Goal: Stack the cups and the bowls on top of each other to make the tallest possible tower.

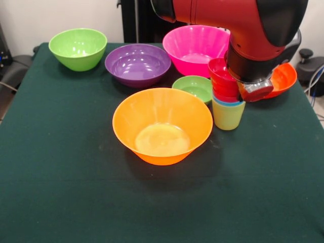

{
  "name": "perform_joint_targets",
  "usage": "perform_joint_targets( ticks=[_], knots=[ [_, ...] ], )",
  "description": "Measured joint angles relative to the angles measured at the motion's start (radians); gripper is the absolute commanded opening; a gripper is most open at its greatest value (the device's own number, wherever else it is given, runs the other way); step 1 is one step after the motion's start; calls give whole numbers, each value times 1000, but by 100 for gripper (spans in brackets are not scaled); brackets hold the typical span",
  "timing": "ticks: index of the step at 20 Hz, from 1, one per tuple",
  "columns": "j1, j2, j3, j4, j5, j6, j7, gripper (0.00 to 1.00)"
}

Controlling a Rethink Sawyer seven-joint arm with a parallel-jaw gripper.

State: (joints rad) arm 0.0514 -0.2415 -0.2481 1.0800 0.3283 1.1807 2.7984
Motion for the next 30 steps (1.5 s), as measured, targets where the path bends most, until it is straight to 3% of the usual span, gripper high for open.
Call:
perform_joint_targets(
  ticks=[16,17,30],
  knots=[
    [2,-3,6,26,30,0,0,0],
    [2,-3,6,27,30,0,0,100],
    [1,-3,6,41,27,0,0,100]
  ],
)
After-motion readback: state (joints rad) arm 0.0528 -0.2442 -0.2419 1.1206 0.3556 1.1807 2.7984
